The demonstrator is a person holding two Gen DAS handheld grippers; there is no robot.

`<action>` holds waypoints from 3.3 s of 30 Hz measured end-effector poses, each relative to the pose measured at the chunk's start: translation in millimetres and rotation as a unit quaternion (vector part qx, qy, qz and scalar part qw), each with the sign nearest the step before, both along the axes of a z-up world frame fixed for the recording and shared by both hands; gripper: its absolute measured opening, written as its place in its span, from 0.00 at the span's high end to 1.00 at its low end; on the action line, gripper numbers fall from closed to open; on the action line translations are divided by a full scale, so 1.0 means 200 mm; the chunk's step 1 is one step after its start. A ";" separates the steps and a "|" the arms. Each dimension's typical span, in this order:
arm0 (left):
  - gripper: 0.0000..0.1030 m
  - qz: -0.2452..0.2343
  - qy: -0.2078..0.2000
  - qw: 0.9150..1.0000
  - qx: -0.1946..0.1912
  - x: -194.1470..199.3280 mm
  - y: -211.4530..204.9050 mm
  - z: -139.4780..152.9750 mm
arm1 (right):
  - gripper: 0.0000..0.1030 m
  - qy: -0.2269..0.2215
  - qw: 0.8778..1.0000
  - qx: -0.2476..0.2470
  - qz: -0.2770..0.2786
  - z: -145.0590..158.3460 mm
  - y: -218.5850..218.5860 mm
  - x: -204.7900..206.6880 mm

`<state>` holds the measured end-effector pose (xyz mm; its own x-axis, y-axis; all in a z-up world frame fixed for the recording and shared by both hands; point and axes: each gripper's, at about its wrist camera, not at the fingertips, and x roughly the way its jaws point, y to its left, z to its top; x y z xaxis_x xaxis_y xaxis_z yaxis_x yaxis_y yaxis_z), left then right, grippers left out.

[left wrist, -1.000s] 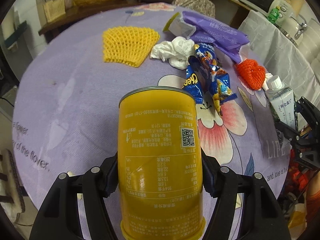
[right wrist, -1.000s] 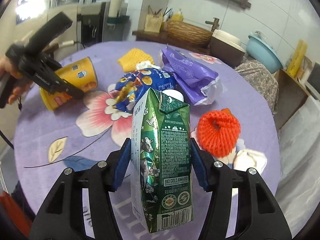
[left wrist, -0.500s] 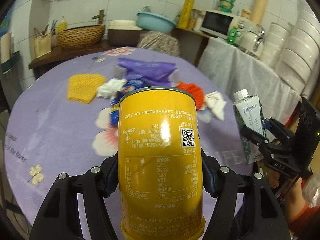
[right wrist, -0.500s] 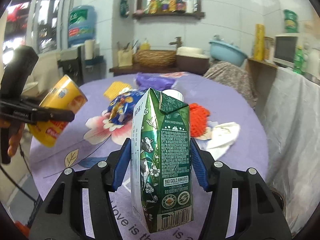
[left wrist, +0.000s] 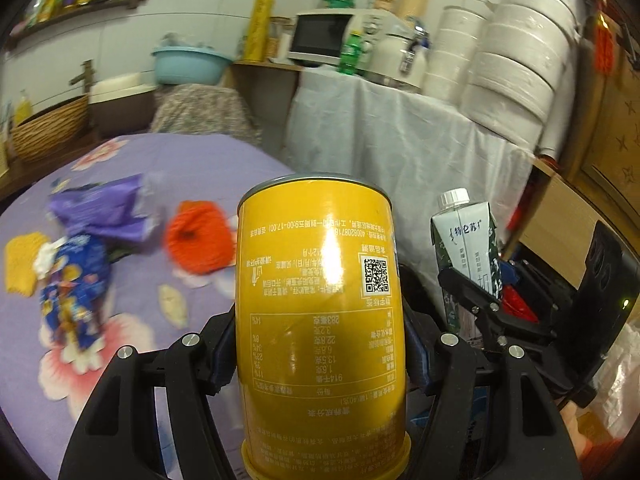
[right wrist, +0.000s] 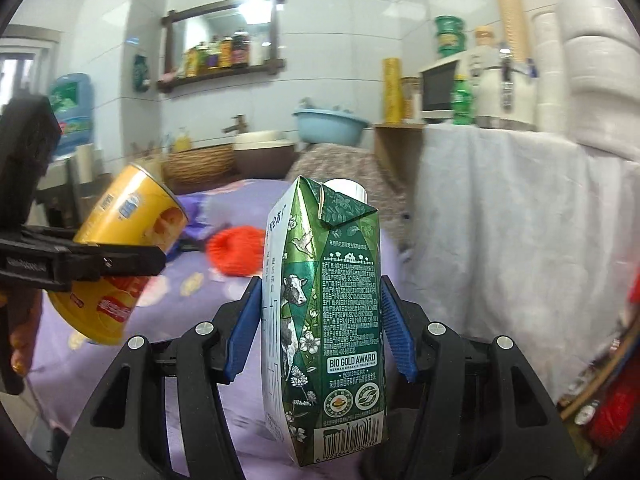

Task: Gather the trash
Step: 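Carry the yellow can to the black bin and open the left tool, then lower the green milk carton into the bin and open the right tool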

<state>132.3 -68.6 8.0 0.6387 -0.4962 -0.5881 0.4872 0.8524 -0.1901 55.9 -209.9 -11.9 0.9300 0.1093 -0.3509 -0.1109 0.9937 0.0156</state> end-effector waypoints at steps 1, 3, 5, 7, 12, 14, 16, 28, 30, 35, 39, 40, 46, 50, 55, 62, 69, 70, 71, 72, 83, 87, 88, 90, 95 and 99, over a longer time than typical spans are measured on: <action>0.36 -0.008 -0.002 1.000 -0.001 0.00 -0.04 0.00 | 0.44 0.001 1.000 -0.001 -0.019 -0.01 -0.05 -0.01; 0.36 -0.027 -0.011 1.000 0.001 0.02 -0.16 0.01 | 0.44 0.009 0.998 0.005 -0.059 -0.04 -0.18 0.00; 0.36 -0.049 -0.016 0.999 0.002 0.03 -0.28 0.00 | 0.44 0.014 0.994 0.019 -0.102 -0.06 -0.32 0.00; 0.36 -0.068 -0.011 0.998 0.003 0.04 -0.39 -0.03 | 0.44 0.020 0.987 0.010 -0.157 -0.11 -0.45 0.00; 0.36 -0.106 0.028 0.994 0.007 0.10 -0.67 -0.15 | 0.44 0.035 0.967 -0.009 -0.253 -0.22 -0.69 -0.05; 0.36 -0.118 0.036 0.992 0.017 0.11 -0.78 -0.20 | 0.44 0.045 0.962 -0.004 -0.270 -0.27 -0.79 -0.08; 0.36 -0.129 0.050 0.990 0.030 0.12 -0.88 -0.26 | 0.44 0.052 0.957 0.007 -0.285 -0.31 -0.86 -0.11; 0.36 -0.116 0.212 0.958 0.156 0.27 -1.34 -1.03 | 0.44 0.066 0.936 0.064 -0.339 -0.45 -1.09 -0.26; 0.36 -0.100 0.261 0.947 0.156 0.31 -1.35 -1.18 | 0.44 0.067 0.935 0.065 -0.341 -0.45 -1.11 -0.27; 0.36 -0.090 0.286 0.934 0.196 0.36 -1.40 -1.39 | 0.44 0.064 0.936 0.078 -0.338 -0.46 -1.14 -0.30; 0.36 -0.073 0.321 0.922 0.203 0.44 -1.39 -1.50 | 0.44 0.065 0.936 0.095 -0.332 -0.47 -1.15 -0.29; 0.36 -0.071 0.324 0.922 0.200 0.45 -1.39 -1.52 | 0.44 0.064 0.936 0.100 -0.330 -0.47 -1.16 -0.29; 0.34 -0.080 0.320 0.921 0.206 0.45 -1.38 -1.56 | 0.44 0.066 0.936 0.103 -0.331 -0.49 -1.18 -0.29; 0.34 -0.083 0.291 0.931 0.204 0.40 -1.37 -1.49 | 0.44 0.072 0.937 0.101 -0.326 -0.50 -1.18 -0.28; 0.34 -0.103 0.191 0.956 0.200 0.23 -1.37 -1.23 | 0.44 0.075 0.936 0.097 -0.329 -0.51 -1.18 -0.28; 0.23 -0.106 0.073 0.972 0.194 -0.02 -1.22 -0.83 | 0.44 0.079 0.937 0.085 -0.330 -0.52 -1.19 -0.26; 0.22 -0.103 0.036 0.987 0.120 -0.10 -1.03 -0.48 | 0.44 0.147 0.936 0.126 -0.294 -0.77 -1.20 -0.11; 0.17 -0.094 0.024 0.989 0.112 -0.11 -0.99 -0.42 | 0.44 0.159 0.938 0.127 -0.281 -0.80 -1.18 -0.08; 0.11 -0.086 0.017 0.991 0.106 -0.12 -0.98 -0.39 | 0.44 0.169 0.941 0.124 -0.267 -0.82 -1.15 -0.03; 0.10 -0.076 0.012 0.992 0.097 -0.12 -0.96 -0.36 | 0.44 0.184 0.945 0.122 -0.241 -0.84 -1.10 0.03; 0.08 -0.008 0.003 0.996 0.087 -0.09 -0.69 -0.24 | 0.44 0.415 0.895 0.126 -0.108 -1.22 -0.84 0.72; 0.08 0.004 0.006 0.997 0.075 -0.09 -0.60 -0.21 | 0.44 0.438 0.886 0.095 -0.120 -1.29 -0.81 0.83; 0.08 0.008 0.007 0.997 0.073 -0.08 -0.58 -0.20 | 0.44 0.442 0.884 0.092 -0.121 -1.31 -0.80 0.85; 0.07 0.012 0.007 0.997 0.070 -0.08 -0.55 -0.20 | 0.44 0.454 0.879 0.082 -0.121 -1.34 -0.78 0.88; 0.07 0.018 0.015 0.997 0.072 -0.07 -0.51 -0.23 | 0.44 0.472 0.871 0.059 -0.122 -1.40 -0.72 0.94; 0.07 0.022 0.023 0.997 0.065 -0.06 -0.49 -0.25 | 0.31 0.465 0.875 0.038 -0.125 -1.38 -0.70 0.96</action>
<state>119.5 -165.8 -41.6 0.6291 -0.3862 -0.6746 0.4416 0.8917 -0.0987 247.2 -349.6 -287.8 0.2435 -0.0009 -0.9699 0.2068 0.9771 0.0510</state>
